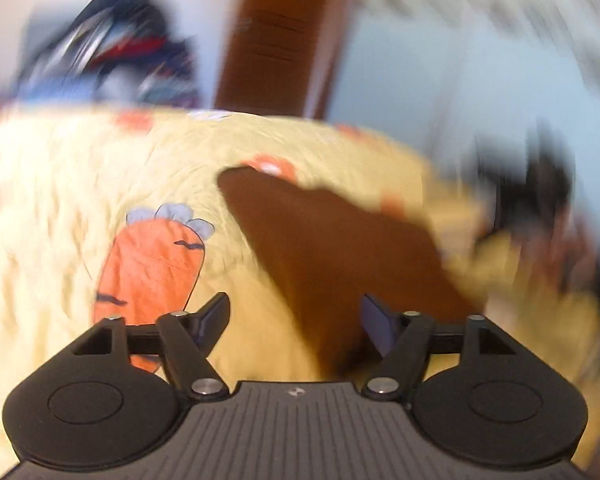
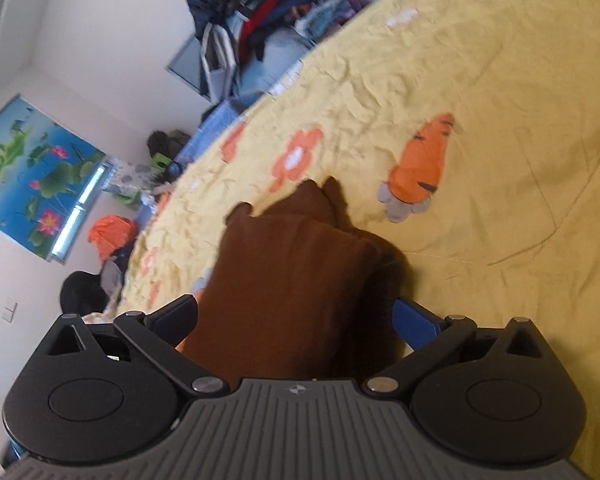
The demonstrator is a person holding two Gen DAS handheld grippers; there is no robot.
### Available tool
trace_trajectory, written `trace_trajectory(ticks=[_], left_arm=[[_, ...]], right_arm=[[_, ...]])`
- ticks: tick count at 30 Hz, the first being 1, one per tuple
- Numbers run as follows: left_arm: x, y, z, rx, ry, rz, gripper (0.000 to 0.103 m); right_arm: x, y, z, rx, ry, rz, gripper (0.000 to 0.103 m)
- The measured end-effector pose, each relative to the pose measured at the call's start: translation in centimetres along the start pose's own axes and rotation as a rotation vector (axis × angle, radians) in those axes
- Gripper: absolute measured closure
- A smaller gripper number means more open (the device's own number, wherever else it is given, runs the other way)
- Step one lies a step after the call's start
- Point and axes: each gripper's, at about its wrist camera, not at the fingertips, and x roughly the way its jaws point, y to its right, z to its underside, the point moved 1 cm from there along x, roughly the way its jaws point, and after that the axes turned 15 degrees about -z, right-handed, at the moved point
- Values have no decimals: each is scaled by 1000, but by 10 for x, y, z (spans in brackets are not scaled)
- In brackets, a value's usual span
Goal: Fold small clothes
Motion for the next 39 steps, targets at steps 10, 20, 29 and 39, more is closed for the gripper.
trace_trajectory(ticks=[10,20,29,39], left_arm=[[151,-30,-54,-517,-308,161,30],[127,-10,-87,-208,-207,0,88],[112,-75,-104,-221,-187,-181,82],[66,-79,-18,-350,-281,39,59]], right_arm=[[39,22,-11,92,10,-96,0],[80,-14,3,-77,-83,-51,64],[159,-33,-6,-56,-89,-41,36],[103,-38,38,-14,-159,-110,38]])
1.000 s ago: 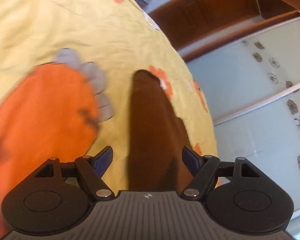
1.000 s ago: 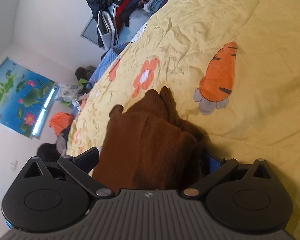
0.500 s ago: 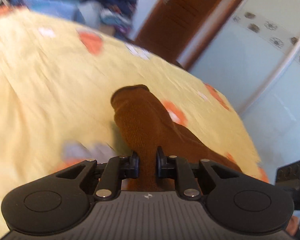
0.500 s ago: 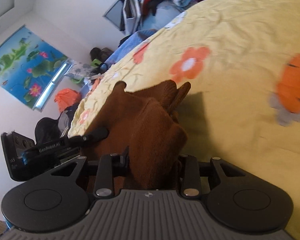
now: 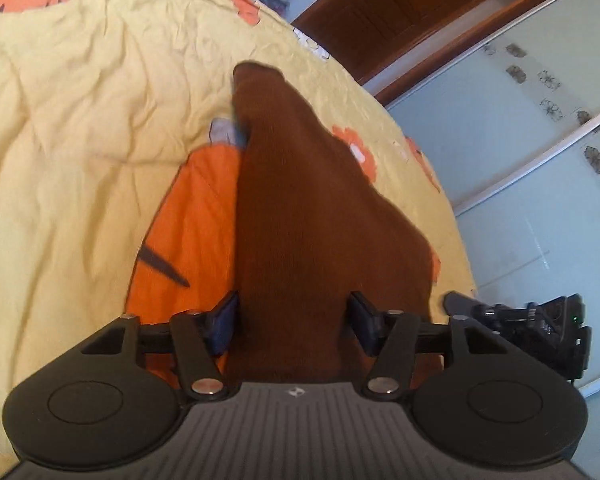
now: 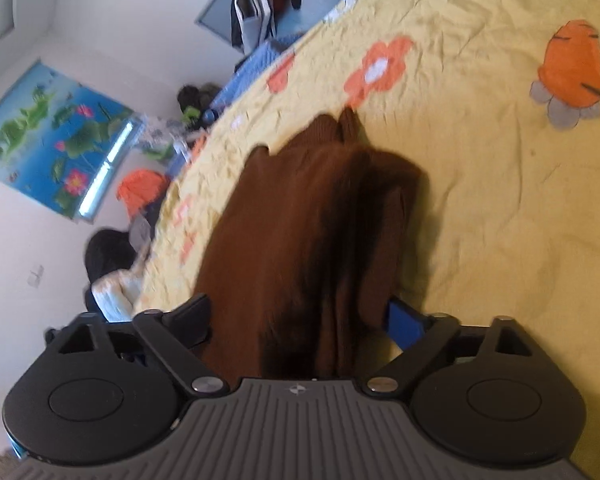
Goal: Fold small clothes
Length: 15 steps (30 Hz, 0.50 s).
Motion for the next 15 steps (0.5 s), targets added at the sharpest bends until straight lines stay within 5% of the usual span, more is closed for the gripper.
trace_trajectory(ticks=[2,7,10,12,13,15], left_arm=[[-6,8,3,29,9,-28,77],[-13,18,13,161,51,-150,68],[-36,32,38,323,195,-236,65],[-56,43,61,469,311,-299,55],[-64,47,71,531,360,-325,47],[-68,50,84,607,401,-365,45]], right_arm=[[13,-6,6,-49,-70,55,64],[6,-12,16,-182,-95,126,69],[-5,-6,18,-116,-52,73,52],[-16,-13,16,-109,-8,94,27],[-24,-18,15,-117,29,100,25],[-36,-24,6,-108,89,49,25]])
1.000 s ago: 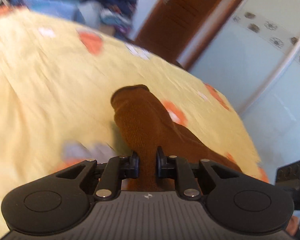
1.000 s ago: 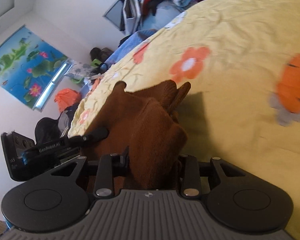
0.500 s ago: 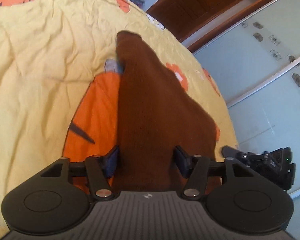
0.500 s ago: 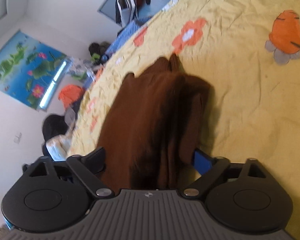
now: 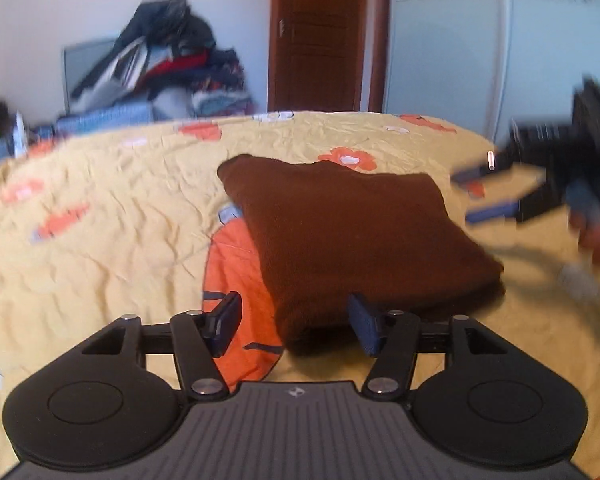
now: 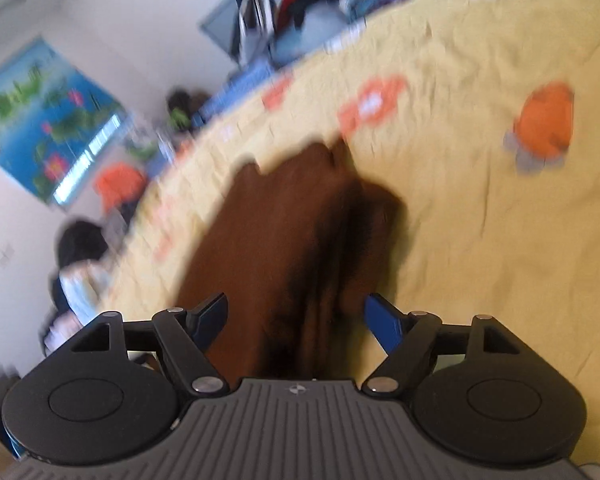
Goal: Fold small clothes
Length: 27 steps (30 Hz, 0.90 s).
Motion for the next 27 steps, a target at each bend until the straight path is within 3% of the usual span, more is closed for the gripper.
trace_trajectory(ticks=[2,5,7,9,11,14,17,19,20,21,23,25,27], left_arm=[[8,3,3,35,-27,-8,45],[27,8,6,43,-39,-66,45],[34,11,3,33,-31,-83,44],[36,15,1,34,5,-98,48],[43,19,3,52,-21,-118,74],[42,21,9,36,-13,-89,87],[40,28,11,59,3,-105,88],[37,27,11,65,1,-98,88],[35,26,11,69,-1,-93,88],[31,23,12,68,-7,-82,88],[21,16,13,52,-10,-60,87],[9,8,16,25,-3,-44,87],[6,6,17,25,4,-56,85]], right_arm=[[-1,2,-14,43,40,-52,25],[19,9,-32,71,23,-34,27],[41,19,-42,99,-14,11,40],[59,21,-48,77,-48,44,76],[68,12,-56,0,-63,63,83],[74,0,-71,-115,-53,91,91],[90,23,-76,-100,-103,199,90],[89,32,-65,-82,-100,187,84],[81,28,-60,-80,-71,171,76],[71,25,-56,-58,-48,153,55],[44,15,-45,-23,16,100,25],[16,2,-27,-37,51,48,22],[4,-10,-11,-42,-3,19,23]])
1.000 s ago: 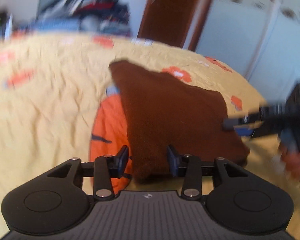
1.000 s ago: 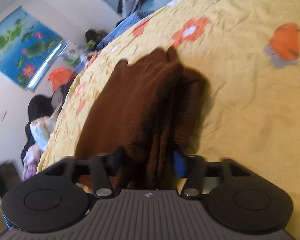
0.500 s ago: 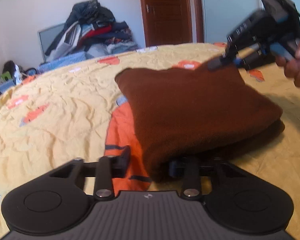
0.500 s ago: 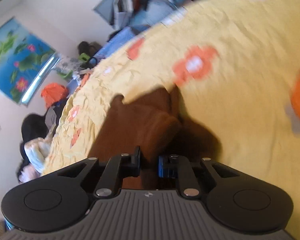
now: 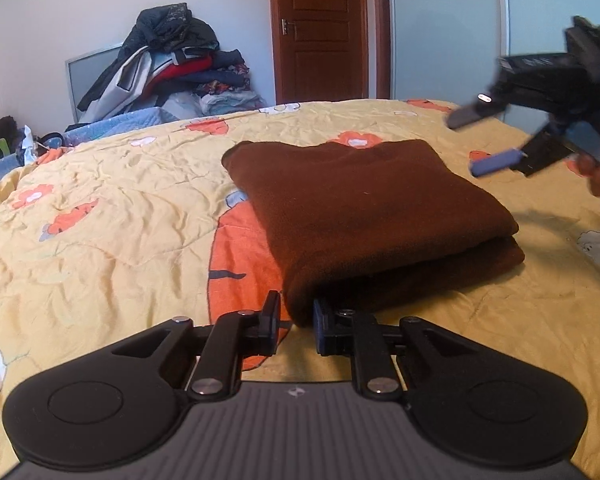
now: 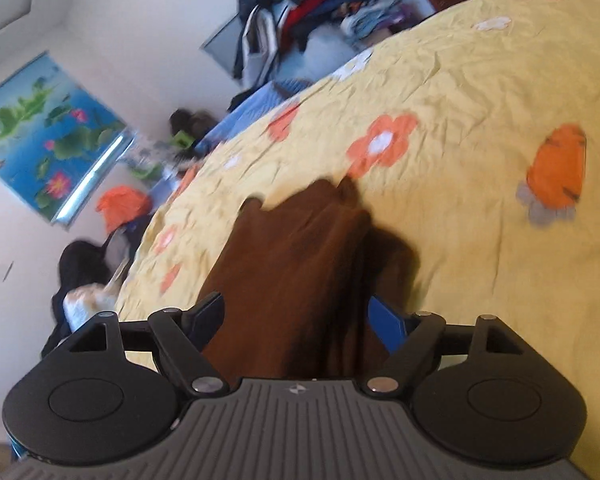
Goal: Fold small clothes
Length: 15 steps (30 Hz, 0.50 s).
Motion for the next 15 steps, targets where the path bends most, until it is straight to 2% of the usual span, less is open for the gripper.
trace_trajectory(ticks=[2,4,5,6,8,9,11,13,14,15], left_arm=[[7,5,-1,21,-3,-14,85],[17,13,-5,30,-9,-32,85],[22,17,-6,31,-12,-38,86],[28,20,-8,31,-25,-53,86],[32,22,-13,12,-51,-61,86],[33,21,-15,-4,-71,-55,86],[36,16,-16,-35,-95,-40,86],[37,14,-15,-59,-101,-34,86],[37,14,-15,-60,-101,-38,86],[37,15,-15,-58,-101,-41,86]], right_arm=[[1,-13,16,-45,-63,-4,23],[18,-24,29,-102,-148,15,27],[27,-25,34,-131,-192,42,41],[37,-24,40,-158,-237,77,63],[45,-28,42,-255,-269,146,78],[41,-31,39,-265,-264,143,86],[28,-34,31,-278,-224,135,88],[30,-21,35,-297,-259,190,88],[31,-14,39,-292,-266,181,86],[28,-14,41,-293,-247,164,81]])
